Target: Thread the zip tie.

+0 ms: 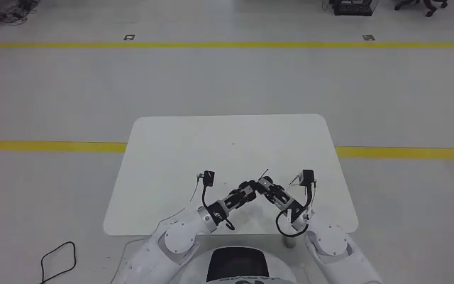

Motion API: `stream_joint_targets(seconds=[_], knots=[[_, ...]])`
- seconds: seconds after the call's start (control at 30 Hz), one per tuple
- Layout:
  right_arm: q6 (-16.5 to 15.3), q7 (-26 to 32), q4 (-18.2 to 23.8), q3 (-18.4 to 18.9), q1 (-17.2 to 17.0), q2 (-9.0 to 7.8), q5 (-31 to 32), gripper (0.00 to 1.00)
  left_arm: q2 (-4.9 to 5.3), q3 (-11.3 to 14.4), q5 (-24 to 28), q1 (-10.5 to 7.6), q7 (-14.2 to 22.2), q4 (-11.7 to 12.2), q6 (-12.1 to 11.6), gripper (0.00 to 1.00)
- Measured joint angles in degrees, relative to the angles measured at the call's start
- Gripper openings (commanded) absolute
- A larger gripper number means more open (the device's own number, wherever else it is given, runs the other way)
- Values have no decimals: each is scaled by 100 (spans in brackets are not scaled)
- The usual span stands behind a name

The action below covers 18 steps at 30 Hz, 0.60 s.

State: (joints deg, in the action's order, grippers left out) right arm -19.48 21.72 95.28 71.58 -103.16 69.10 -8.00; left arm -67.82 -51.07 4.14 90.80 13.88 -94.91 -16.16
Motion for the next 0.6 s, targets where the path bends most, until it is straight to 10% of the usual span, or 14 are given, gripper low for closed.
stream_joint_targets(seconds=[0.6], knots=[[0,31,64,51,-55,-6,-9,0,21,62,27,-27,-29,4,51,7]])
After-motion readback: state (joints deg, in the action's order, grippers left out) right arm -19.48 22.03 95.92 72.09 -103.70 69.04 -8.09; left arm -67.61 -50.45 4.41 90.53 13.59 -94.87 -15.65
